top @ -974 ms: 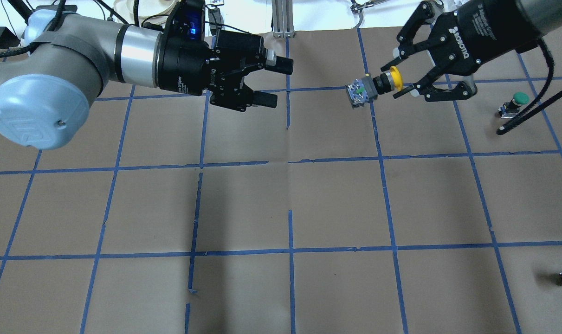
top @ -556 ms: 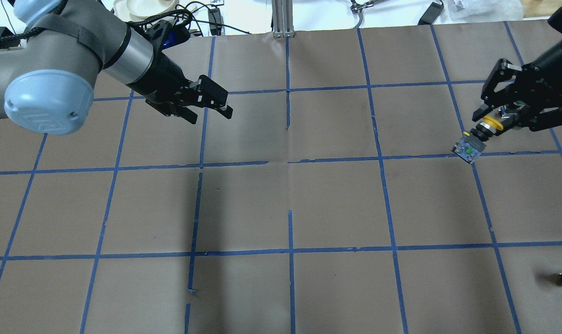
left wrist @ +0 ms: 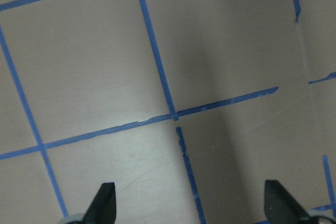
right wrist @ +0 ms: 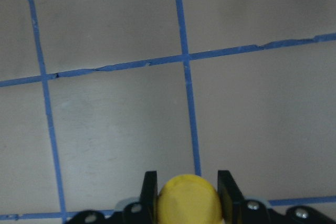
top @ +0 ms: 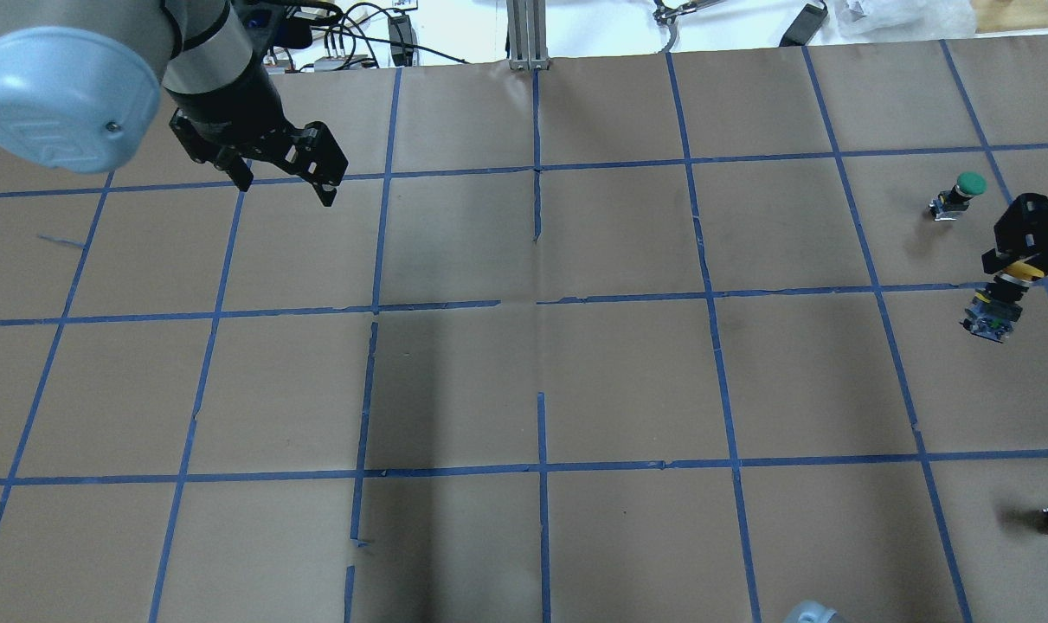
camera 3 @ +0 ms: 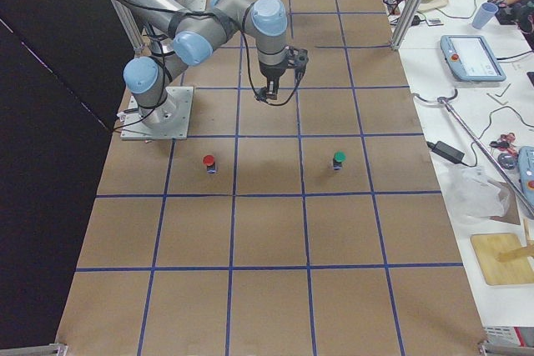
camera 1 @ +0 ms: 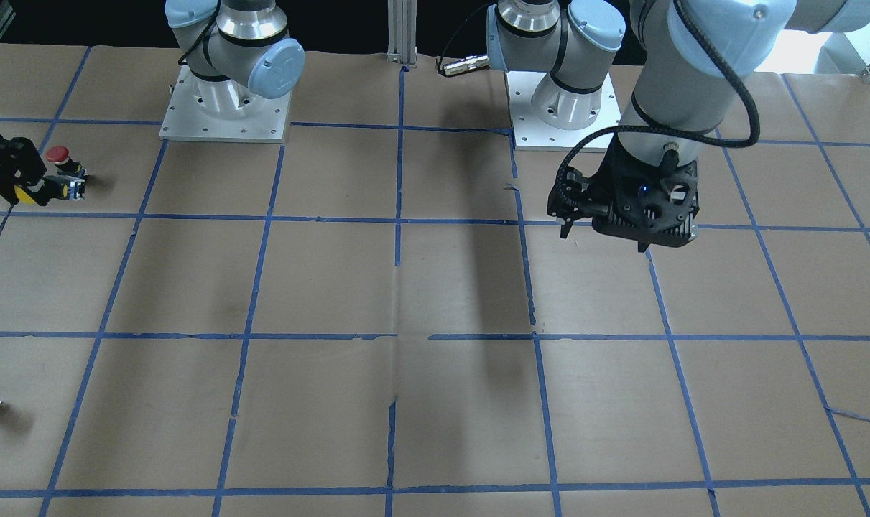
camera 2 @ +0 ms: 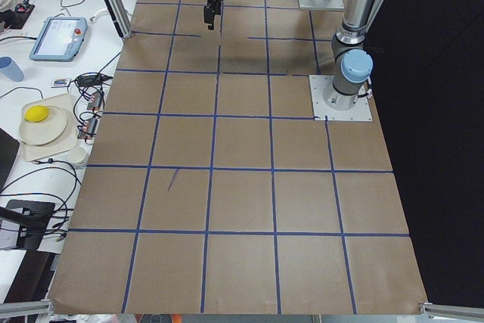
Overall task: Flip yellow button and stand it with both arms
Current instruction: 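Lower the yellow button upright onto the table with the right gripper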
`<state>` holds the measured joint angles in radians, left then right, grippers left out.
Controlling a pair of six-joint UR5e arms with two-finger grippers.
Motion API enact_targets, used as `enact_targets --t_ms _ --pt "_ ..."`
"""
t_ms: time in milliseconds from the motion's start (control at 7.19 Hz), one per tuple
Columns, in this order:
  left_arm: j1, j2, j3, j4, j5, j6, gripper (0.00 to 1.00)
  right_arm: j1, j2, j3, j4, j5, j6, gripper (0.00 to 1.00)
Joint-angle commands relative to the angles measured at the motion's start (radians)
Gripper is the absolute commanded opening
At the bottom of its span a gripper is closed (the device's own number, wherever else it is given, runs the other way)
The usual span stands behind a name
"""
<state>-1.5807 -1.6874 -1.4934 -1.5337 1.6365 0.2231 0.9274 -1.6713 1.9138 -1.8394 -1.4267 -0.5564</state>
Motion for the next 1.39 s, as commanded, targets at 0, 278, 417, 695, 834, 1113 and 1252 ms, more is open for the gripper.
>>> enact_targets --t_ms 0,278,417,695,834,1113,1252 --pt "0.022 0.032 0.01 -0.055 -0.048 0.001 1.0 -0.059 0.082 0.054 -0.223 -0.003 -0.211 0.08" --pt "0.018 0.035 0.016 -0.052 -0.084 -0.13 0.98 -0.136 0.235 0.057 -0.465 0.011 -0.408 0.07" --pt "0.016 0.034 0.016 -0.052 -0.081 -0.145 0.98 -0.163 0.273 0.062 -0.528 0.07 -0.416 0.07" --pt "0.015 0.031 0.021 -0.054 -0.064 -0.168 0.98 -0.165 0.277 0.187 -0.782 0.126 -0.415 0.07" --pt "0.015 0.031 0.019 -0.052 -0.064 -0.169 0.99 -0.167 0.28 0.258 -0.904 0.17 -0.416 0.07" --pt "0.015 0.031 0.018 -0.054 -0.067 -0.168 0.99 -0.171 0.28 0.297 -0.957 0.186 -0.412 0.07" --pt "0.015 0.031 0.018 -0.054 -0.069 -0.168 0.99 -0.2 0.278 0.329 -0.98 0.227 -0.41 0.07"
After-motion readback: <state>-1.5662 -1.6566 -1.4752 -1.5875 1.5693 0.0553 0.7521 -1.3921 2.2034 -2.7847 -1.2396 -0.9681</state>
